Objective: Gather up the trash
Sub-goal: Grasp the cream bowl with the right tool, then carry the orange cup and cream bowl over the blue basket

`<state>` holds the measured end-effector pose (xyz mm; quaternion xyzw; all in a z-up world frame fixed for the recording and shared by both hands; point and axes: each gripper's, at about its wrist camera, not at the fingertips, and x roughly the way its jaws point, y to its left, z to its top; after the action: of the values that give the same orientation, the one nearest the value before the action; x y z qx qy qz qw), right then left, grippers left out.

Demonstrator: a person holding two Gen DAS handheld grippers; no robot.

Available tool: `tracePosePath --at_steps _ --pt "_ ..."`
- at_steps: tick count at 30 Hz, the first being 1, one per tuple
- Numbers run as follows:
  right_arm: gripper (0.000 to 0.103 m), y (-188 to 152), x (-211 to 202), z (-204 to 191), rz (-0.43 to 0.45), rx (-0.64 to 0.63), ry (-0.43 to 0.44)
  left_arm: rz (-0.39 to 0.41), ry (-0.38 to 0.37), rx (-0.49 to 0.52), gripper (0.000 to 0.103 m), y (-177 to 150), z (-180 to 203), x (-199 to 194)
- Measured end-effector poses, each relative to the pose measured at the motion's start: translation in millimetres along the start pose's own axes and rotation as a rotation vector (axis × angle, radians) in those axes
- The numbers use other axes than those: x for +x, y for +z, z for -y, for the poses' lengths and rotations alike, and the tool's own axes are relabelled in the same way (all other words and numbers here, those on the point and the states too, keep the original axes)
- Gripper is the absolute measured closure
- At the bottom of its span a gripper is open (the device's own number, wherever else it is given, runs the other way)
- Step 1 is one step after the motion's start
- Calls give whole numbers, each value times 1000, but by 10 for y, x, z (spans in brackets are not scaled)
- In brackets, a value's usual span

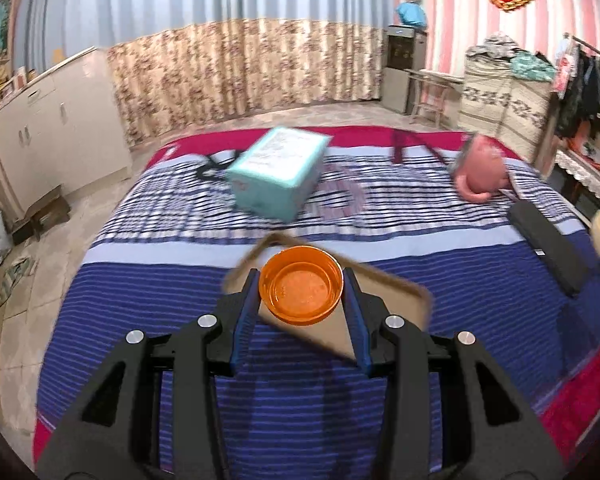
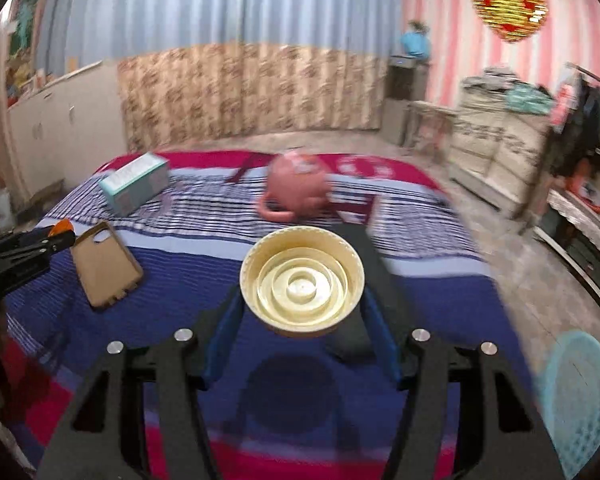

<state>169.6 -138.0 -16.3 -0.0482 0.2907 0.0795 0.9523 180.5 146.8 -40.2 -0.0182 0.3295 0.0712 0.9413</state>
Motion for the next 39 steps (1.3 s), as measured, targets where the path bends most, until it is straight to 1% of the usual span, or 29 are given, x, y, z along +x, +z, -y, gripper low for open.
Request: tracePosePath --at_steps 4,7,10,12,14,16,20,24,25,31,34,39 --pt "44 -192 -409 574 35 78 -111 20 -57 39 64 22 400 -92" --pt "44 -375 -658 1036 64 159 -189 24 -129 82 64 33 810 -140" --pt "44 -529 -800 1452 85 233 -265 20 -167 116 64 48 1143 -168" --pt "44 -616 -857 1679 91 265 -298 16 -190 127 64 58 1324 -195" --pt "44 -662 -875 1819 93 268 -329 13 -221 139 64 78 1517 -229" --pt "44 -708 -901 1973 92 276 -360 13 -235 161 64 82 1694 -250" --pt "44 -768 -954 2182 92 311 -375 29 -268 217 64 61 2139 -308" --pt "44 -830 -1014 2378 93 327 -414 31 -319 230 64 36 2504 -372" --pt "44 -852 -1022 2444 87 327 -436 33 -335 237 64 25 2601 -395" --pt "44 -1006 -1102 2790 76 369 -501 51 -400 299 64 -81 3166 -504" --pt "44 -1103 -1163 2947 85 405 -515 48 -429 317 64 -122 3388 -522" --pt "44 -1250 -1137 3159 79 468 -536 58 -479 382 64 -239 3889 -598"
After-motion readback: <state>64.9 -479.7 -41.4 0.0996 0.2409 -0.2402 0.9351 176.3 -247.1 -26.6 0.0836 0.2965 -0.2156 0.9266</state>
